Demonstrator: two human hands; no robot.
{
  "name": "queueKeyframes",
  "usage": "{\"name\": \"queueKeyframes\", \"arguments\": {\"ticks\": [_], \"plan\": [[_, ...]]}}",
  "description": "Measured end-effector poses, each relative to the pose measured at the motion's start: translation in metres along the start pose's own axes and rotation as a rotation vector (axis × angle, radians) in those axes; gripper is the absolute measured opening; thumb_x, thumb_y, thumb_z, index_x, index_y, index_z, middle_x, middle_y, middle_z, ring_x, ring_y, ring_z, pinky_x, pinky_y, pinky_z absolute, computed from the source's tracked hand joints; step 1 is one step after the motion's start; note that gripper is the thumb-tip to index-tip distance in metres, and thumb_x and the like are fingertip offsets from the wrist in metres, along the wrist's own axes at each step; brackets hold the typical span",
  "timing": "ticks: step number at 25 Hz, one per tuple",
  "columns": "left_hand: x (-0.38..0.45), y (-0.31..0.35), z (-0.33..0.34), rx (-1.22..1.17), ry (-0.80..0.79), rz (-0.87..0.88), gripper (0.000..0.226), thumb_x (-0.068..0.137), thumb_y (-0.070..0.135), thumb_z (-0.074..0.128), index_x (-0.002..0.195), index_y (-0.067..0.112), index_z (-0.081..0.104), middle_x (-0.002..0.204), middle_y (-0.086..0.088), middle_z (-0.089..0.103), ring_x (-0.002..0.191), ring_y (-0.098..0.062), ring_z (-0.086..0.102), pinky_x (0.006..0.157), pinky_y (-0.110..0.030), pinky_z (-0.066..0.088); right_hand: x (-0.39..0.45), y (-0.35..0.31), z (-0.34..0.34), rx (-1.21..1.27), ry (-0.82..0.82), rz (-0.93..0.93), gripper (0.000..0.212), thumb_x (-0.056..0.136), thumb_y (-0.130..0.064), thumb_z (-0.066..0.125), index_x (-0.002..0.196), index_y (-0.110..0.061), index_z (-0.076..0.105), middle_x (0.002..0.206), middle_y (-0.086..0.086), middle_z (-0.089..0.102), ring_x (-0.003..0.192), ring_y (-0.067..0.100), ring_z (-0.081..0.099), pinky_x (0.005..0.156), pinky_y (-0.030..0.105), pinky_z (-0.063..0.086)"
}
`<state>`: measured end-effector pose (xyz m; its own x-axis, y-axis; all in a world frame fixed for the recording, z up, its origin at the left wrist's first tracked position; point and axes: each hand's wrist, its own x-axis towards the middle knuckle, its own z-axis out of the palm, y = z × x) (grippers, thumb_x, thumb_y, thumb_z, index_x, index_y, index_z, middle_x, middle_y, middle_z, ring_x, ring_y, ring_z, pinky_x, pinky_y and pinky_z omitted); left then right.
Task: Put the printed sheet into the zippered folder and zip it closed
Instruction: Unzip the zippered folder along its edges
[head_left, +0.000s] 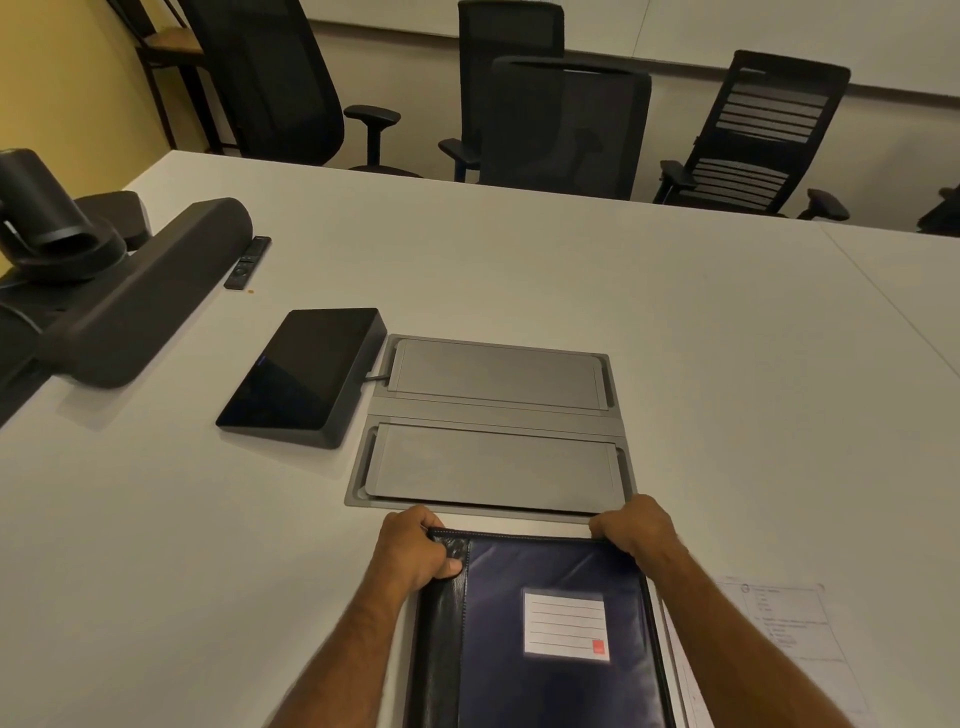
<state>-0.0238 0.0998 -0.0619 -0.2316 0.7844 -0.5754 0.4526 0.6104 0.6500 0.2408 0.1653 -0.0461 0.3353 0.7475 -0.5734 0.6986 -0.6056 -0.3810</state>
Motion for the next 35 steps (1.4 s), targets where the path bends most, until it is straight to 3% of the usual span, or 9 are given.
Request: {"name": "queueKeyframes", "arguments": {"ticks": [5,10,17,20,22,25,28,32,35], "plan": [[0.001,-0.002,0.002,0.021,0.027,0.014,0.039,0.062,0.003,0.087,0.091,0.015,0.063,0.097,-0.004,0.069,0.089,-0.019,0.066,0.086,-0.034,0.056,-0.002,0.019,-0.025,0.091,0.090,0.027,0.022,0.070,-0.017,0.073,0.074,-0.004,0.056,0.075,0.011,0.060,0.069,0.022,0.057,0.065,0.034,0.052],[-0.001,-0.002,0.006,0.036,0.069,0.026,0.040,0.062,0.006,0.088,0.087,0.019,0.060,0.102,-0.006,0.064,0.087,-0.019,0.064,0.078,-0.028,0.054,-0.005,0.045,-0.032,0.073,0.061,0.085,0.022,0.070,-0.014,0.072,0.082,0.001,0.062,0.074,0.014,0.061,0.065,0.023,0.057,0.054,0.028,0.044],[-0.003,-0.001,0.008,0.124,0.112,0.060,0.041,0.059,0.015,0.089,0.089,0.022,0.062,0.103,-0.005,0.064,0.083,-0.017,0.064,0.075,-0.029,0.054,-0.016,0.075,-0.027,0.117,0.015,0.137,0.017,0.071,-0.016,0.071,0.066,-0.002,0.062,0.064,0.013,0.064,0.054,0.022,0.055,0.051,0.026,0.045],[-0.006,0.005,0.005,0.230,0.109,0.038,0.044,0.057,0.026,0.087,0.091,0.027,0.060,0.111,-0.004,0.057,0.093,-0.021,0.062,0.082,-0.034,0.056,-0.020,0.078,-0.027,0.199,0.040,0.107,0.019,0.071,-0.010,0.070,0.054,-0.002,0.063,0.052,0.012,0.066,0.044,0.020,0.054,0.049,0.026,0.047],[-0.012,0.013,0.004,0.401,0.103,0.065,0.049,0.063,0.030,0.083,0.104,0.030,0.055,0.120,-0.003,0.048,0.105,-0.022,0.054,0.089,-0.038,0.054,-0.023,0.078,-0.026,0.243,0.056,0.056,0.019,0.070,-0.004,0.067,0.052,-0.002,0.063,0.048,0.010,0.062,0.041,0.019,0.054,0.049,0.025,0.048],[-0.026,0.037,0.012,0.644,0.089,0.284,0.062,0.072,0.032,0.075,0.127,0.030,0.047,0.130,-0.001,0.043,0.118,-0.023,0.043,0.095,-0.039,0.046,-0.027,0.081,-0.025,0.256,0.050,-0.026,0.016,0.074,-0.003,0.064,0.058,-0.002,0.068,0.055,0.011,0.065,0.047,0.018,0.057,0.055,0.028,0.053],[-0.043,0.061,0.040,0.783,-0.094,0.492,0.085,0.072,0.043,0.077,0.144,0.033,0.033,0.146,-0.001,0.036,0.132,-0.025,0.034,0.107,-0.048,0.035,-0.028,0.086,-0.024,0.056,0.042,-0.189,0.014,0.078,-0.006,0.064,0.071,-0.009,0.076,0.070,0.005,0.072,0.060,0.014,0.062,0.062,0.024,0.052],[-0.056,0.073,0.084,0.956,-0.300,0.442,0.110,0.071,0.056,0.077,0.152,0.042,0.004,0.160,-0.005,0.016,0.148,-0.033,0.009,0.106,-0.076,0.010,-0.028,0.094,-0.023,-0.262,0.108,-0.451,0.016,0.086,-0.014,0.063,0.093,-0.017,0.077,0.092,0.000,0.075,0.070,0.006,0.060,0.070,0.015,0.045],[-0.055,0.075,0.094,0.998,-0.296,0.384,0.115,0.070,0.053,0.080,0.150,0.048,-0.003,0.161,-0.007,0.010,0.148,-0.035,0.004,0.101,-0.082,0.007,-0.030,0.104,-0.020,-0.357,0.171,-0.549,0.015,0.089,-0.023,0.061,0.092,-0.019,0.075,0.095,-0.002,0.067,0.074,0.006,0.057,0.072,0.012,0.041]]}}
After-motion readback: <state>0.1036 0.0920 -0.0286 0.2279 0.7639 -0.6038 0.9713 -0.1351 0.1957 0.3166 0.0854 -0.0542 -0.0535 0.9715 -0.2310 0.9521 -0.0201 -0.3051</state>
